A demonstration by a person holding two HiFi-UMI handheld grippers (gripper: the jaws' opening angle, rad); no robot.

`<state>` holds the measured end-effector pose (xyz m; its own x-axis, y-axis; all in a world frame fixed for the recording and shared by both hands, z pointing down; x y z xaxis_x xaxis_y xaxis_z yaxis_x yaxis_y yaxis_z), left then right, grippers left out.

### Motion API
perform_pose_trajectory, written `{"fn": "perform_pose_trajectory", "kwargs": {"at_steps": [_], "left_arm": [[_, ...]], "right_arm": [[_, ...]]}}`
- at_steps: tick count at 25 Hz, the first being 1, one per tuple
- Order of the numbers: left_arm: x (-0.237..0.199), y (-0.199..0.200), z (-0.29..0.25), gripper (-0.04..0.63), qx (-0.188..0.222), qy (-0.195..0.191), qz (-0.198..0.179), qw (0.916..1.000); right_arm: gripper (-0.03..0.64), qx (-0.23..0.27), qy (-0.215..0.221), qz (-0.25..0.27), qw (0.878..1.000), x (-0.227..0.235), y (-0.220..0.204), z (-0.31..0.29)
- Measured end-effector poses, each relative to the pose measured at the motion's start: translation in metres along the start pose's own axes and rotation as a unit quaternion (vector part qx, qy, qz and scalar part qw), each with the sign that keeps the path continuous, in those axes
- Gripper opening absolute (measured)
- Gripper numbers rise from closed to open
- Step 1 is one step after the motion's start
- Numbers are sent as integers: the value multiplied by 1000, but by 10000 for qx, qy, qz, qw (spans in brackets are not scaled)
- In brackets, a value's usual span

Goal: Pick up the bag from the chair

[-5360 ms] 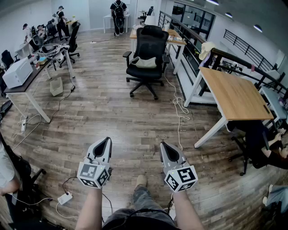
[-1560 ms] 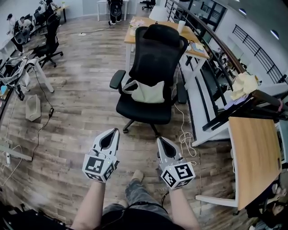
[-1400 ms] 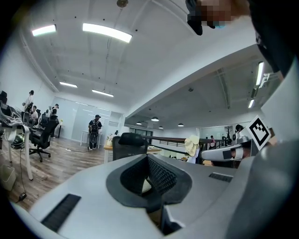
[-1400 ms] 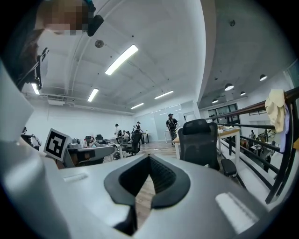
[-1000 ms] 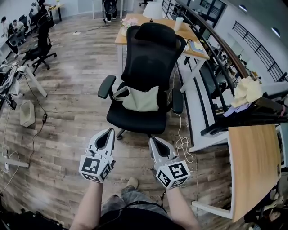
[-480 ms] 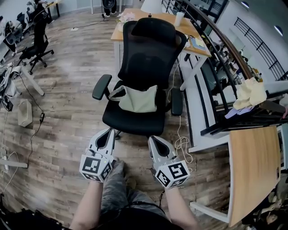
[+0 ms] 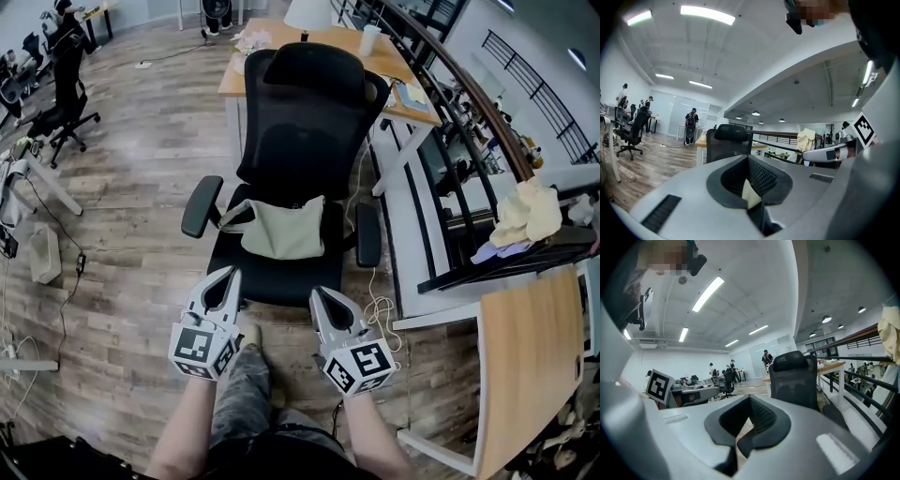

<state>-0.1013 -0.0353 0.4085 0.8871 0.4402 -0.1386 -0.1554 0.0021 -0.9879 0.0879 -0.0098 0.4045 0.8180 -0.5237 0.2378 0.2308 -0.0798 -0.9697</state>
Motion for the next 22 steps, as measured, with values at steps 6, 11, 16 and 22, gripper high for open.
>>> {"fn": "perform_pose_trajectory", "kwargs": {"at_steps": [6,11,16,22], "left_arm": [[-29,-8,-49,-3,-183,-95,43,9998],[-48,-13,-90,-3,-283,-203,115,9993],[-63,-24,-119,-3,-397,-346,175,9985],[-79,-37,-148,-3,-513,-463,256,9973]], "right_arm": [[8,-129,-115,-106,9998,23,-8,-46],[8,-192,-199,-136,9995,45,-9,-84],[8,-294,-300,-155,9990,60,-17,-110],[8,-413,-410,-245,9980,74,-32,-136]]}}
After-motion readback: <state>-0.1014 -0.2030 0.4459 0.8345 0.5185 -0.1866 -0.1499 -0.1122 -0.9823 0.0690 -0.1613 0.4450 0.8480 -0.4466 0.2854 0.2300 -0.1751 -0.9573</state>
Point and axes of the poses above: the fingertips, and each gripper's own axes: z backward along the fingers, x to its right, y out of its top, the point moved 4 cm from there along z, backward along the fingers, and after that the axes turned 11 degrees about x, right-handed, at the moved point
